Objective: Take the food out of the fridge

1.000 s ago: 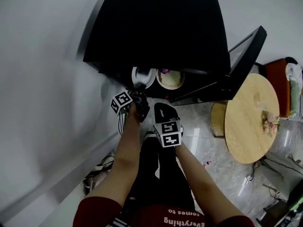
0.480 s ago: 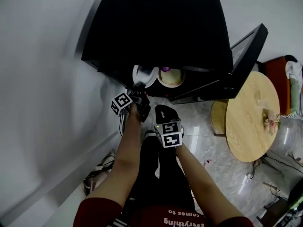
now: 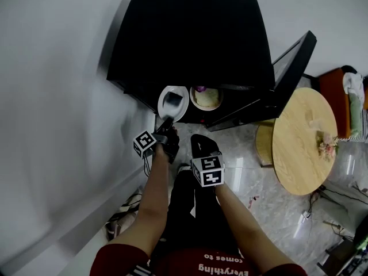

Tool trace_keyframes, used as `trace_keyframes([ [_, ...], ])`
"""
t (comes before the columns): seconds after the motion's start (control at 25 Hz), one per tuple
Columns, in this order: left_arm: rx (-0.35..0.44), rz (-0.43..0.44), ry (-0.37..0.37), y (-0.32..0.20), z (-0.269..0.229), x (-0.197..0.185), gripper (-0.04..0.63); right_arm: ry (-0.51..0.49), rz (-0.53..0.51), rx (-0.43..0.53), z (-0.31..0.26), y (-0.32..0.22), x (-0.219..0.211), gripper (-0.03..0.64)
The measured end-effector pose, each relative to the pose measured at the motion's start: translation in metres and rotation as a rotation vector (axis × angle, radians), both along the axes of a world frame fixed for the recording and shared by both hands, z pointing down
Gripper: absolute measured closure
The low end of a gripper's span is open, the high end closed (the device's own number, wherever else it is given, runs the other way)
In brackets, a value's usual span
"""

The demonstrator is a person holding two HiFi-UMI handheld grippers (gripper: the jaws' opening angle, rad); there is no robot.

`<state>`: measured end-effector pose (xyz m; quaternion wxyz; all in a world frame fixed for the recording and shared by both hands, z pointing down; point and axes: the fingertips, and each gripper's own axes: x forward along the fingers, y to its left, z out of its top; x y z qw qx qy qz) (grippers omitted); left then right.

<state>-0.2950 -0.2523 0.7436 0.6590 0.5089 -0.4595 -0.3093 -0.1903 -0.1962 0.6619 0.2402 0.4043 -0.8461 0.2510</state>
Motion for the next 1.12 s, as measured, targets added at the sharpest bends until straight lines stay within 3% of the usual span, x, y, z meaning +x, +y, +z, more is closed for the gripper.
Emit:
trace_keyframes([
  [0.28,0.007,0.107,0.023,0.046,-0.044,0.011,0.563,-0.057,0.063,-0.001,-0.036,0.020,0.010,0.605],
  [0.6,0.048,0.352,0.002,0.104,-0.106,0.048,0.563,-0.125,0.139,-0.006,-0.089,0.051,0.050,0.604],
  [0.88,0.046,0.656,0.009,0.142,-0.132,0.121,0.563,-0.165,0.332,-0.016,-0.118,0.092,0.121,0.604],
  [1.12,0.054,0.852,0.068,0.148,-0.136,0.218,0.563,-0.181,0.542,0.002,-0.123,0.126,0.199,0.604],
])
